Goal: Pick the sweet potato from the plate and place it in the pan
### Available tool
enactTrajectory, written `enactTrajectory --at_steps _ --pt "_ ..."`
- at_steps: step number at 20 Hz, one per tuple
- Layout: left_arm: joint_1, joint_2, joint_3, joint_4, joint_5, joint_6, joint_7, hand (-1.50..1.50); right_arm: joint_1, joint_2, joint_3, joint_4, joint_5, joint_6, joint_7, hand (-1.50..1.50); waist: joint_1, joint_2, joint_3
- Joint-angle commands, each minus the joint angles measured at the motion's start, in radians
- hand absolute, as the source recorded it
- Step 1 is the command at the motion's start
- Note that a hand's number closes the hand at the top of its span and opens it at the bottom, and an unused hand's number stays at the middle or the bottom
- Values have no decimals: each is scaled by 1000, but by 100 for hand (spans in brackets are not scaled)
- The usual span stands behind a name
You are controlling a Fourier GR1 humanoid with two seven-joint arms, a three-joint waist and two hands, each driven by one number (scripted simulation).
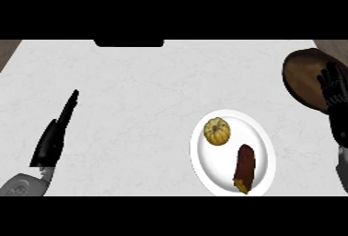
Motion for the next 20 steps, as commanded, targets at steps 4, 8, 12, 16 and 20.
enactTrajectory --at_steps 4,8,12,16,20 --pt "-17 -170 -22 -67 192 -130 92 0 -99 16 224 -59 174 12 136 150 41 -12 11" --pt "4 -259 -44 -58 298 -186 127 0 -151 -183 284 -14 506 -74 143 150 41 -4 2" --pt "-43 -229 32 -99 402 -244 244 0 -82 28 337 -107 545 -239 102 -150 5 -15 14" --pt "72 -255 -16 -183 361 -208 237 0 -46 -21 442 -217 652 -126 229 -150 9 -18 14" --pt "13 -238 13 -134 377 -230 237 0 -147 -157 555 -173 747 140 480 -150 21 -18 5"
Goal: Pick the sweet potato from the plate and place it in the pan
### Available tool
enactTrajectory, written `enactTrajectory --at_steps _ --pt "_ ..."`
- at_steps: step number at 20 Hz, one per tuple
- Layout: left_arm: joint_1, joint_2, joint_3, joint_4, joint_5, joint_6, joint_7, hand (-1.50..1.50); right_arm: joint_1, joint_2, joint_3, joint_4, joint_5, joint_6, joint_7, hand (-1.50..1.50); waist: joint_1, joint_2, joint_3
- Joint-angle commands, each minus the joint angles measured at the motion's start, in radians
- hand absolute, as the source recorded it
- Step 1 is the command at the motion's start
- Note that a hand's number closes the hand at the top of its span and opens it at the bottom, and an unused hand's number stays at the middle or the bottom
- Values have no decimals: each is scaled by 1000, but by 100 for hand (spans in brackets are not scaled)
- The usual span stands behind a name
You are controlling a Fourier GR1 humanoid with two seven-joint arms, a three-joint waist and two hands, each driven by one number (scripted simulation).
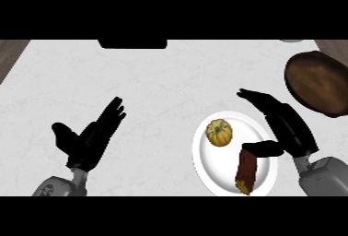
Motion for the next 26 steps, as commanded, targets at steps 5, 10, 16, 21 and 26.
enactTrajectory --at_steps 5,10,16,21,26 --pt "-2 -9 -20 -30 9 -7 40 0 -123 -117 225 -16 189 437 427 -150 26 -5 -6" --pt "-32 5 12 -29 17 -13 47 0 -196 20 335 -63 152 739 724 -150 25 -1 -4" --pt "12 23 34 -3 18 -44 7 0 -246 240 346 9 37 997 1030 -150 9 3 -1" --pt "10 -33 1 -45 -14 34 52 0 -193 368 379 51 53 978 1152 -150 -8 -2 3" --pt "-10 12 56 -3 12 -31 46 0 -230 411 339 111 82 986 1189 -150 -11 3 3"
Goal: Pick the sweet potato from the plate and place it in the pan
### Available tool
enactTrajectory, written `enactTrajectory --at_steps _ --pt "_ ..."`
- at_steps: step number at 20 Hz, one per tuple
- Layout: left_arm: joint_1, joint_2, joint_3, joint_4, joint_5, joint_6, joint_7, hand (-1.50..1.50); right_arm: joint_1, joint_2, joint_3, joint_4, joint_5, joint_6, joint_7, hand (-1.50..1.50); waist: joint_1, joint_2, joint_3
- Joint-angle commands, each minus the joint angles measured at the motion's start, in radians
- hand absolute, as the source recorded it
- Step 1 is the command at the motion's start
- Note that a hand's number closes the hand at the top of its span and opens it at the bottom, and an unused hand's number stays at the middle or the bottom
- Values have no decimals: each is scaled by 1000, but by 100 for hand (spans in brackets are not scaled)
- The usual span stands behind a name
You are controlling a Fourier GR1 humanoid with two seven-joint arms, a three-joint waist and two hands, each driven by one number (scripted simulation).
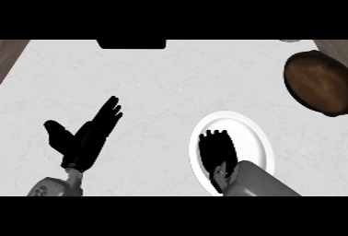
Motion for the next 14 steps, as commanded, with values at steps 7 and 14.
enactTrajectory --at_steps 7,14 --pt "-13 1 29 -29 0 8 35 0 31 29 72 -10 135 144 243 -150 -11 -1 2" --pt "-11 -31 33 14 -20 -15 3 0 95 -7 0 -24 204 154 158 -150 -12 4 3"
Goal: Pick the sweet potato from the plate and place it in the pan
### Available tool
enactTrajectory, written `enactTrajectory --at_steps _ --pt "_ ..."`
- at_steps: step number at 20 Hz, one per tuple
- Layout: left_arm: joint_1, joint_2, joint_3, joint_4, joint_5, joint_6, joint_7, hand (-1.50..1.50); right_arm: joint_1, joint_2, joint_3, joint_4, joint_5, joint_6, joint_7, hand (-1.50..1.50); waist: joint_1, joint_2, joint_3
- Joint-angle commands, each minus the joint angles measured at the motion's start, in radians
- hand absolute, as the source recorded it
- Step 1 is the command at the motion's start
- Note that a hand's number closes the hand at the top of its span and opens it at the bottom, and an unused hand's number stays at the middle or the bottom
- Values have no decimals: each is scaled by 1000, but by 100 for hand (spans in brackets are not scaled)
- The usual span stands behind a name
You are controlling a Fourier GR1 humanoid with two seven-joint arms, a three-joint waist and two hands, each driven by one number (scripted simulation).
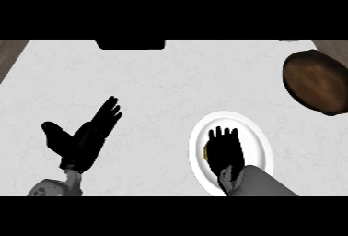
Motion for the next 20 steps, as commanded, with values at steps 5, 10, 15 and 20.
enactTrajectory --at_steps 5,10,15,20 --pt "18 -17 -4 -16 -18 -20 12 0 53 35 -30 17 98 93 127 -150 5 6 2" --pt "52 -46 11 7 -44 -40 -32 0 116 48 -34 -9 205 53 60 150 6 7 2" --pt "-2 -92 21 40 -78 -28 -21 0 99 -90 19 -39 317 29 -170 150 5 8 3" --pt "-49 -122 38 79 -125 -14 2 0 67 -128 -23 -40 376 46 -273 150 3 8 2"
